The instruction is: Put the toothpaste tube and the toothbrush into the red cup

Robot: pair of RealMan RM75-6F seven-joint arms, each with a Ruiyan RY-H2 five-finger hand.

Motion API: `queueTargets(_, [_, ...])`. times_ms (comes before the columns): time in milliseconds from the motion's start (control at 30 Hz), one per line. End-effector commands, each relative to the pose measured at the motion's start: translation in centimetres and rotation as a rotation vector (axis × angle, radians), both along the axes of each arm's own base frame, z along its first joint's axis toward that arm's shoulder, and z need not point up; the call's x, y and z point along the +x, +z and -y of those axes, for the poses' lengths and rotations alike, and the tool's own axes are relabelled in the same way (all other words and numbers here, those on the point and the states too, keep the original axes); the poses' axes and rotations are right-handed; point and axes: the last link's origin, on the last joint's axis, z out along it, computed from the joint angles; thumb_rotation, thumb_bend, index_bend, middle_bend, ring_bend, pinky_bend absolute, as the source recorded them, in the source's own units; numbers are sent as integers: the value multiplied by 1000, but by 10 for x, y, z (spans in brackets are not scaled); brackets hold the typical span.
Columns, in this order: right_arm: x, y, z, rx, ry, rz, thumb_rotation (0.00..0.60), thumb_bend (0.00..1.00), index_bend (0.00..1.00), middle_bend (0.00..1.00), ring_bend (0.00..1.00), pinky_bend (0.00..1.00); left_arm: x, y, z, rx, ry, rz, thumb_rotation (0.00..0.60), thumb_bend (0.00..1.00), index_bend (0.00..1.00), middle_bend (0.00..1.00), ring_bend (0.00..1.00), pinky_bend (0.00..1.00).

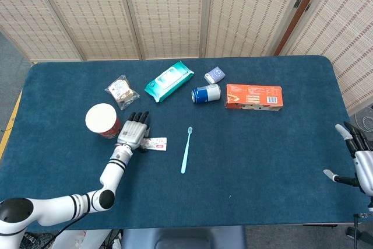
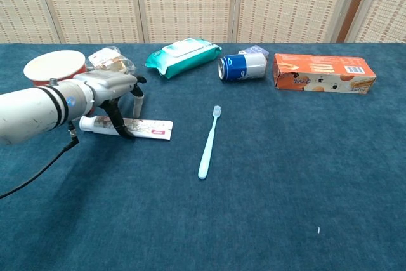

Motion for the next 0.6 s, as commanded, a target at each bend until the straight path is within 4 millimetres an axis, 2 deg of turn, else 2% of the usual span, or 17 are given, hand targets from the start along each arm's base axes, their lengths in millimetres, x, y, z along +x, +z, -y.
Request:
queueTargets(33, [0, 0, 0, 0, 1, 0, 600, 0, 48, 38, 0, 252, -1, -1, -1, 1, 7, -5, 600, 18, 471, 0, 0, 0])
queueTargets(200, [0, 0, 0, 0, 1, 1, 600, 0, 48, 38, 0, 252, -3, 0, -3, 7, 22, -10, 600, 34, 475, 0, 0, 0])
queueTargets(600, [0, 0, 0, 0, 1, 0, 600, 0, 48, 38, 0, 252, -6, 0, -3, 2, 45, -4, 600, 240, 530, 0, 0, 0])
